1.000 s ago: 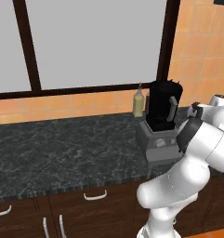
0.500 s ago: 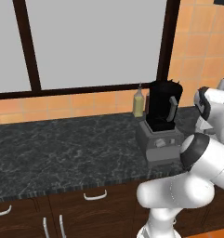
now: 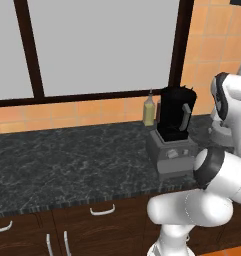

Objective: Close the lid blender by securely placing the lid on top.

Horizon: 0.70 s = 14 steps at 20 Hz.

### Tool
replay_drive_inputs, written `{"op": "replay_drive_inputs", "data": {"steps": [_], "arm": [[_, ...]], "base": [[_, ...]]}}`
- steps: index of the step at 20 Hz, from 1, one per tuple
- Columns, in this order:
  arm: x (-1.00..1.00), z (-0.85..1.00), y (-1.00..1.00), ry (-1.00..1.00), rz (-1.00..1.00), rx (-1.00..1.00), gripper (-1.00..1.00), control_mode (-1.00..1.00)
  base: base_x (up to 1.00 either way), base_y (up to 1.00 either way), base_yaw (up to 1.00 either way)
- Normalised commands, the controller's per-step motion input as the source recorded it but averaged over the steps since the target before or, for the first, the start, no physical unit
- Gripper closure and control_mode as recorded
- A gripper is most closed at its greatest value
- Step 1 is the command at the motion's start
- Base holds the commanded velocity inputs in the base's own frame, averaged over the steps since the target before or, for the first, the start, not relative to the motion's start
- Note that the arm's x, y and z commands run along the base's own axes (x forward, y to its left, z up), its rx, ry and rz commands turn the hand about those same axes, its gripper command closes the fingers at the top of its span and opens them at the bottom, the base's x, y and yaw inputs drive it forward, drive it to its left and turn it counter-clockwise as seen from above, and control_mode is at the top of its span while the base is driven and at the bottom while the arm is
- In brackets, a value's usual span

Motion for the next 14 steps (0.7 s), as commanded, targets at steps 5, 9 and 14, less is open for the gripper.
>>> {"op": "replay_drive_inputs", "data": {"steps": [5, 9, 14], "arm": [[0.29, 1.00, 0.31, 0.00, -0.15, -0.05, 1.00, -1.00], [0.32, 1.00, 0.37, 0.00, -0.14, -0.09, 1.00, -1.00], [0.05, 1.00, 0.09, -0.02, -0.13, -0.05, 1.00, -1.00]], "base": [[0.00, 0.00, 0.00], [0.00, 0.00, 0.00], [0.00, 0.00, 0.00]]}}
